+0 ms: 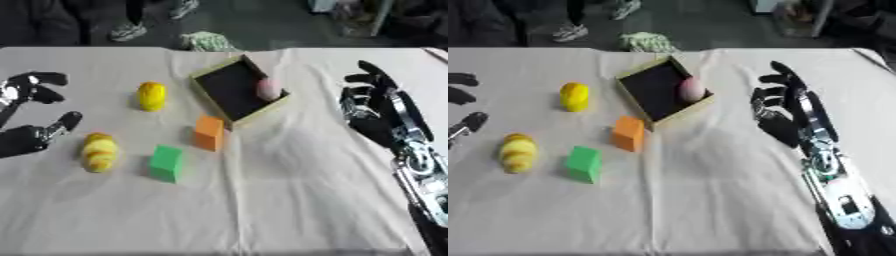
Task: Pick up objects on the table and place them in the box.
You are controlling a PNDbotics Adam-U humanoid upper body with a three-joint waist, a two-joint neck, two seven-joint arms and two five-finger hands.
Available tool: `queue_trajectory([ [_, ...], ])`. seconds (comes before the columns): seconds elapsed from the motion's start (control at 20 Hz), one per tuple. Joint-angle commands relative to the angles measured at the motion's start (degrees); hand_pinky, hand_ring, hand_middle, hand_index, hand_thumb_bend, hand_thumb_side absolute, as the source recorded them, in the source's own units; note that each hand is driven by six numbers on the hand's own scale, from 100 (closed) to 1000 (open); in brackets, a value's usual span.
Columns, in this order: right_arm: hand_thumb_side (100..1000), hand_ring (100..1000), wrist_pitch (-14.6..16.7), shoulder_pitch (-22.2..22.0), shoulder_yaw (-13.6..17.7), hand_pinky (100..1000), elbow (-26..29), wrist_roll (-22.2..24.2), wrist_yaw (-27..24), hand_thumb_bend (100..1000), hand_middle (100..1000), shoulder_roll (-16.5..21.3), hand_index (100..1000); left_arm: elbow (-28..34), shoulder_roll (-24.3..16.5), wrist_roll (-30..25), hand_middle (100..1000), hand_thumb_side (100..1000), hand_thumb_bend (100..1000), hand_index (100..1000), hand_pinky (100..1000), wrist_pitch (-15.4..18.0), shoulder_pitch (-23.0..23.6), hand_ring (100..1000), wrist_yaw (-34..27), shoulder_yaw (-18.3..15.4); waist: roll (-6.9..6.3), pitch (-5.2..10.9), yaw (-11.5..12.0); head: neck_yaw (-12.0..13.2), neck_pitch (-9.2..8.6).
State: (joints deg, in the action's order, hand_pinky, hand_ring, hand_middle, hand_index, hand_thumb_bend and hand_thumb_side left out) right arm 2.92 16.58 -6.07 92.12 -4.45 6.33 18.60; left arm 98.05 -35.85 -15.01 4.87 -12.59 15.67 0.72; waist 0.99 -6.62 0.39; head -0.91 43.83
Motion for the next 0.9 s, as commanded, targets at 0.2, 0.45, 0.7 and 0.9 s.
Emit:
queue_trajectory([
  [0.2,271,710,0.1,0.5,0.2,663,0.5,0.2,-0.5,100,761,1.3,970,-1.5,-4.8,-5.0,787,412,417,890,769,-1.4,-2.6,732,7.4,1.9,-0.35,0.91,-0.2,0.0,0.29],
  [0.45,273,710,0.1,0.5,0.0,663,0.4,0.4,-0.5,100,761,1.2,971,-4.9,-6.8,-10.3,781,329,411,887,770,-1.2,-6.2,734,14.7,5.6,-0.47,1.04,-0.5,0.3,0.29],
  [0.7,274,710,0.1,0.4,-0.2,664,0.3,0.7,-0.5,100,761,1.2,971,-9.8,-6.1,-12.9,767,275,384,877,761,-0.7,-9.9,723,19.6,8.6,-0.39,1.27,-0.7,0.4,0.29],
  [0.9,274,711,0.1,0.4,-0.2,663,0.3,0.8,-0.6,100,761,1.2,971,-13.4,-5.0,-15.6,760,272,378,877,762,0.2,-12.3,725,20.8,10.7,-0.33,1.35,-0.9,0.4,0.29],
])
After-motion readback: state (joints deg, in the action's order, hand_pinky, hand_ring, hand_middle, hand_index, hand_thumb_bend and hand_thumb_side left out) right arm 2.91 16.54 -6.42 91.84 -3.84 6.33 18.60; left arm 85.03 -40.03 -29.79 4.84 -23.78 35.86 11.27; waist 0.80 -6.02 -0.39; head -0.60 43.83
